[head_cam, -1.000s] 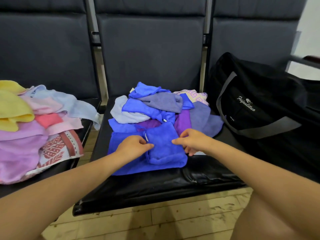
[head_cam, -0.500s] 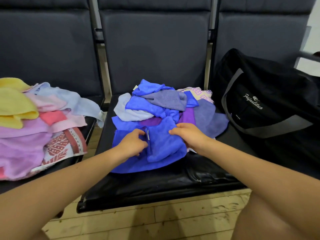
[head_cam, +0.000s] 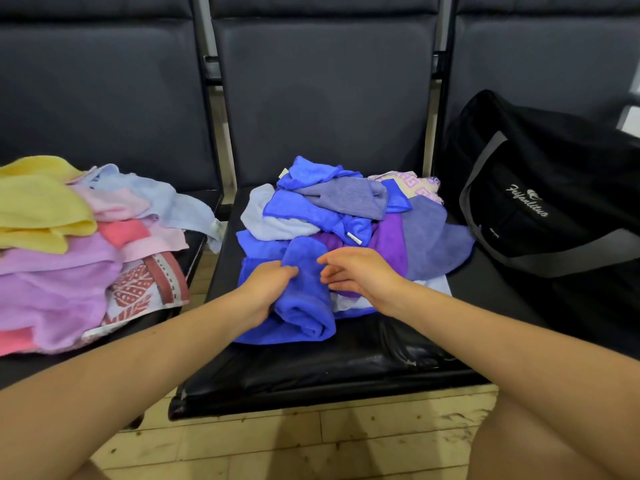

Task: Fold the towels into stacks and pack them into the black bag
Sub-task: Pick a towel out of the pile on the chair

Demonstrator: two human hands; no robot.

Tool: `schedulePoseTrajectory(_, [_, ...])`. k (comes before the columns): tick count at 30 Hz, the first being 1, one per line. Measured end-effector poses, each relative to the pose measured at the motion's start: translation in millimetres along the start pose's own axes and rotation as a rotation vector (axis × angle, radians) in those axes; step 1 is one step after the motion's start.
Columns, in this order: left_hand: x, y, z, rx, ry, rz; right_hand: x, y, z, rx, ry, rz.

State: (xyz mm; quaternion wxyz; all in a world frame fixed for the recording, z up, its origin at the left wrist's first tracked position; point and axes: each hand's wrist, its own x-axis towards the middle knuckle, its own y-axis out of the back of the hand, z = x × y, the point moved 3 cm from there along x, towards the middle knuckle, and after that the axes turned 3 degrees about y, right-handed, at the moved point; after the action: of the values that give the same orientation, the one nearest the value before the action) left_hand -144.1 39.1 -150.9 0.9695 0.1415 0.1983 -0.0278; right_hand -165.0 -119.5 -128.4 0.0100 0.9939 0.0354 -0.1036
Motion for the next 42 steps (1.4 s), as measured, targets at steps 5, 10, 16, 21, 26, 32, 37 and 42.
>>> schedulePoseTrajectory(5, [-4.5, 9.2, 11.6, 0.057, -0.142, 0.140, 0.6, 3.5, 6.2, -0.106, -0.114, -0.024])
schedulePoseTrajectory(10, [-14.2, 28.6, 16.3, 0.146, -0.234, 0.206, 6.0, -12.0, 15.4, -0.200, -0.154, -0.116])
schedulePoseTrajectory(16, [-22.0, 59.9, 0.6, 0.694, -0.339, 0.297, 12.7, -33.1, 18.1, -0.865, 0.167, -0.112])
schedulePoseTrajectory(21, [-23.4, 61.9, -10.1, 0.871, -0.343, 0.232, 9.8, -46.5, 24.3, -0.888, 0.101, -0.093])
schedulePoseTrajectory(26, [-25.3, 60.2, -6.2, 0.581, -0.269, 0.186, 3.6, -56.4, 14.0, -0.367, 0.087, -0.091])
schedulePoseTrajectory(32, [-47.0, 43.3, -0.8, -0.234, 0.133, -0.191, -10.7, -50.4, -29.4, 0.265, 0.129, -0.211])
schedulePoseTrajectory(37, [-46.9, 35.6, 26.9, -0.741, 0.109, -0.367, -2.5, -31.6, -43.4, 0.192, -0.053, -0.346])
schedulePoseTrajectory(42, [-18.5, 44.5, 57.8, -0.915, -0.058, -0.054, 17.6, -13.4, -58.1, 0.126, -0.115, -0.375])
